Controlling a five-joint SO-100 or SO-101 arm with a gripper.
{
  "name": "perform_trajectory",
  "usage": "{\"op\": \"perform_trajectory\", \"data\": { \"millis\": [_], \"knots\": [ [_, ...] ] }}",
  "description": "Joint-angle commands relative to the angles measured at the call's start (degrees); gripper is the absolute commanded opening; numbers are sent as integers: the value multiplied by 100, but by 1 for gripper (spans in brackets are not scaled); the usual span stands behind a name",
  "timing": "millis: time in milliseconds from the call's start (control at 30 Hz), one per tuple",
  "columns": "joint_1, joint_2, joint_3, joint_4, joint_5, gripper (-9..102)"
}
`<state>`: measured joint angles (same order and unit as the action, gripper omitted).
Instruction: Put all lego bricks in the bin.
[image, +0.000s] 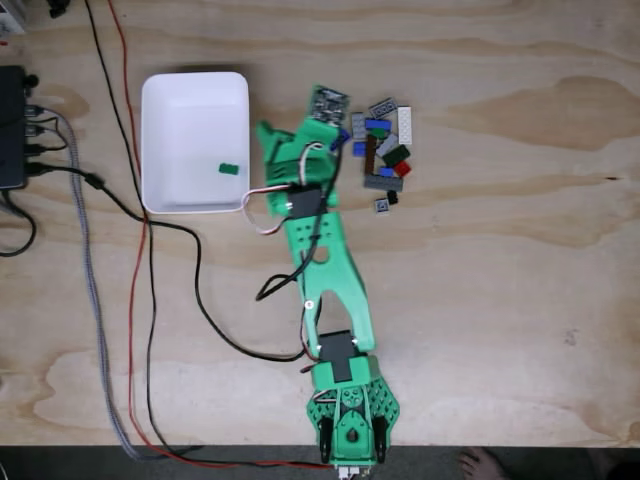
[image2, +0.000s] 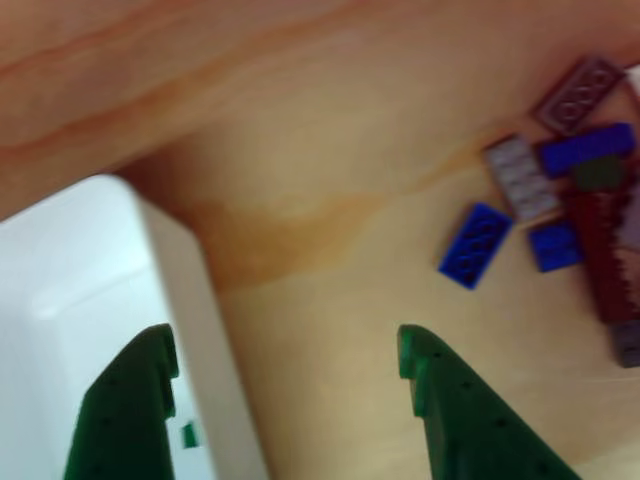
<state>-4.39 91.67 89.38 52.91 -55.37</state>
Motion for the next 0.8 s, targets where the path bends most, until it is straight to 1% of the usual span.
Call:
{"op": "perform_trajectory", "data": {
  "millis": [0,133,300,567,767],
  "knots": [
    [668,-589,167,-483,-18,25],
    [448,-1688,-782,0,422,25],
    [53,-2320,-1784,466,782,25],
    [-193,-2953,-2312,396,993,26],
    [-9,-3428,-2681,105,879,26]
  ]
}}
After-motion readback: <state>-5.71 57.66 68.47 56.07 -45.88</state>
